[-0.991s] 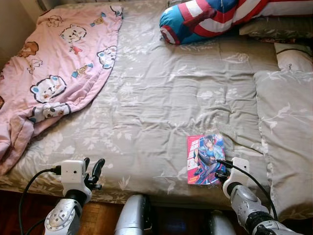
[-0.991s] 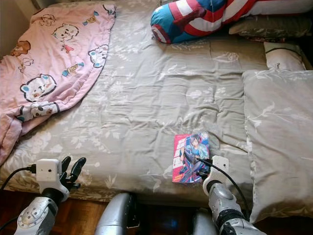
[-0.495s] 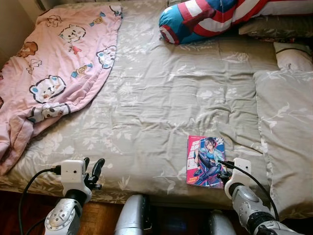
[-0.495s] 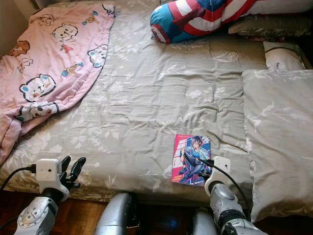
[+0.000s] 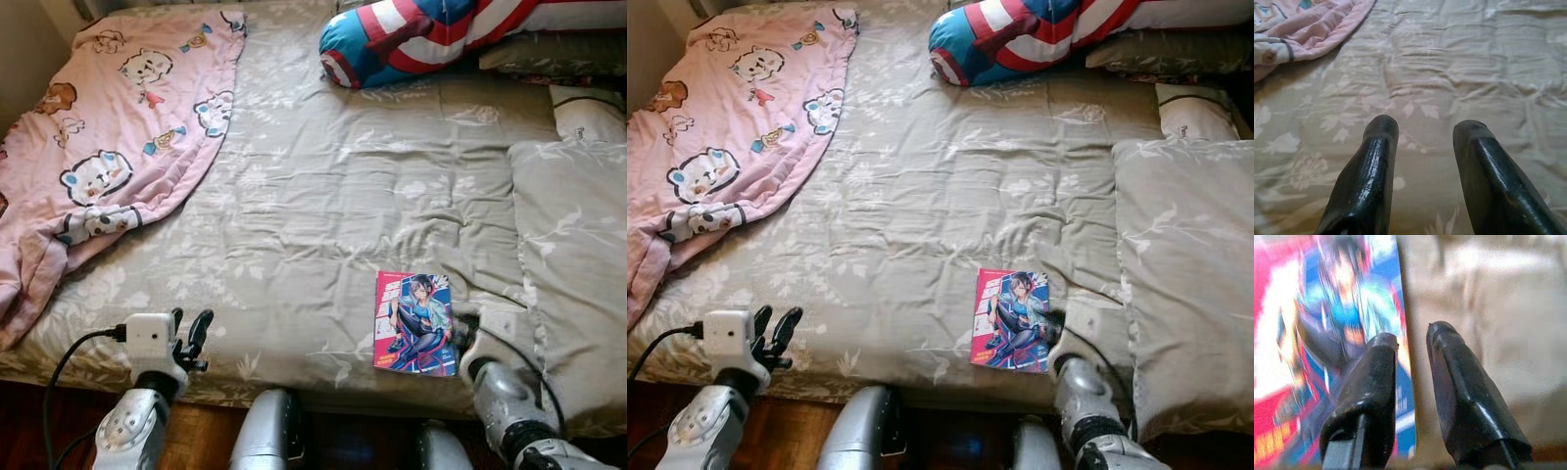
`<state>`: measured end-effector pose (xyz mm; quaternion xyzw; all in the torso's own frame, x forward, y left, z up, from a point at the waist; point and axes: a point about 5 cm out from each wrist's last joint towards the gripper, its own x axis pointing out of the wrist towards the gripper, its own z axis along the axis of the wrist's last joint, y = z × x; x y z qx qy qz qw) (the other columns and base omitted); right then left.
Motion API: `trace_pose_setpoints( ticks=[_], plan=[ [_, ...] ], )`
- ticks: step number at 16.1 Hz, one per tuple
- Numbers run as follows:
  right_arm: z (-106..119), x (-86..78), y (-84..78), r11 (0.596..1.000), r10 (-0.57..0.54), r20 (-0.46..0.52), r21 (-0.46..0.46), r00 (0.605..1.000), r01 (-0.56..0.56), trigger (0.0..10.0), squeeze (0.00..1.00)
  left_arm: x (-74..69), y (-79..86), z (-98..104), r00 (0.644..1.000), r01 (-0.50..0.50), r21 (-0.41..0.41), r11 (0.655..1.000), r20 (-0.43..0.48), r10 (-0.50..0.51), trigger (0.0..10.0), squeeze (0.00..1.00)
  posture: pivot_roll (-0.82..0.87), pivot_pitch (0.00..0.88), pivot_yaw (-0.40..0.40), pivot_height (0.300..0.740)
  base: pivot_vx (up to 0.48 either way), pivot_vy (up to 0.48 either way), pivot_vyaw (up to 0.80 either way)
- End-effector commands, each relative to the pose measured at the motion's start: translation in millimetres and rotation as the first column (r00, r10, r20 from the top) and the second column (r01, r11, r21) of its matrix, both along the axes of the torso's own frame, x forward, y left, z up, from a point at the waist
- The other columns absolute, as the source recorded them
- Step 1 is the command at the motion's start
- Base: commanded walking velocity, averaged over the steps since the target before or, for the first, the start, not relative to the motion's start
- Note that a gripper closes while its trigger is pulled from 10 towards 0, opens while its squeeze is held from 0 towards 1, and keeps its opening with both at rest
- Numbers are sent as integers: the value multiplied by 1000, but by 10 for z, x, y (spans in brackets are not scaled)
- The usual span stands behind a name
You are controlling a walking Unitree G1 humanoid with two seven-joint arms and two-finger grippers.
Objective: Clean up the room
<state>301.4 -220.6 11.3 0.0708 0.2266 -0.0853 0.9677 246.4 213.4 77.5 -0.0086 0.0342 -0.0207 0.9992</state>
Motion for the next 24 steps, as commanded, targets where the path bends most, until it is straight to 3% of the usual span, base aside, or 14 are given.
trace_pose_setpoints(
  ticks=[1, 6, 11, 16, 19, 24],
  plan=[
    [21, -2, 54, 998, 63, 50, -35, 997, -61, 10000, 0, -34, 12, -117, 999, -17, 5, 1000, -39, 17, 10000, 0, 112, 226, 61, 654, 0, 0, 0],
    [-28, -130, 141, 989, 139, 132, -75, 982, -130, 10000, 0, 80, -58, -248, 998, -32, -41, 999, -61, 30, 10000, 0, 78, 178, 37, 654, 0, 0, 0],
    [-349, -431, 187, 994, 102, -10, -27, 995, -102, 10000, 0, 175, -113, -511, 989, -41, -67, 997, -144, 31, 10000, 0, 45, 108, 16, 708, 0, 0, 0],
    [-707, -835, 246, 992, 122, -248, -12, 961, -129, 10000, 0, 87, -64, -843, 955, -81, -75, 994, -292, 56, 10000, 0, 47, 69, 26, 740, 0, 0, 0],
    [-773, -933, 222, 996, 88, -298, -5, 950, -93, 10000, 0, -11, -36, -1002, 924, -93, -66, 993, -377, 61, 10000, 0, 38, 55, 33, 740, 0, 0, 0],
    [-949, -1219, 309, 997, 77, -408, 17, 909, -77, 10000, 0, -242, -57, -1279, 838, -126, -69, 990, -542, 69, 10000, 0, 47, 23, 49, 740, 0, 0, 0]
  ],
)
